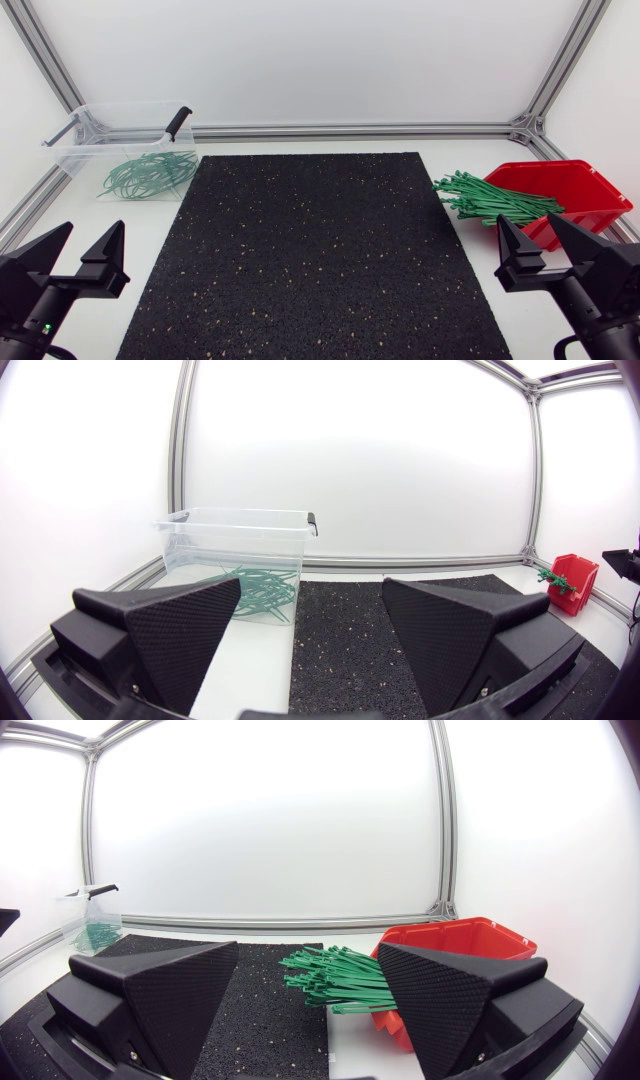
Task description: Take a green cable tie from the red box, thread the tail through the head to close it, then place it in the transparent bin on the left.
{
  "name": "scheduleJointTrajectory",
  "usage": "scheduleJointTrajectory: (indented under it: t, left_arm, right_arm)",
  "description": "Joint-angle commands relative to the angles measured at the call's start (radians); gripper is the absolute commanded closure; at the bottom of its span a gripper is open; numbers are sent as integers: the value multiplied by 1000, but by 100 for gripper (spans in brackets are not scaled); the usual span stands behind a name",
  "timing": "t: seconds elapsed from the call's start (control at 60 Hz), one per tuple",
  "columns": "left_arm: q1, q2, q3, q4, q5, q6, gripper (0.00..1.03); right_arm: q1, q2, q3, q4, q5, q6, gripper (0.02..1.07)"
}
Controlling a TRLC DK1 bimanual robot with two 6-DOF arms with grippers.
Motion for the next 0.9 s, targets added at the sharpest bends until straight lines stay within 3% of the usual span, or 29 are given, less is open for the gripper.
scheduleJointTrajectory:
  t: [0.0,0.533,0.883]
  left_arm:
    - [-5,-7,-41,-17,4,-20,4]
    - [3,-7,-41,-18,4,-17,4]
    - [3,-7,-41,-18,4,-17,4]
  right_arm:
    - [5,-12,-13,-11,4,-18,5]
    - [-5,-2,131,-11,4,-26,6]
    - [-5,283,418,-49,4,-35,6]
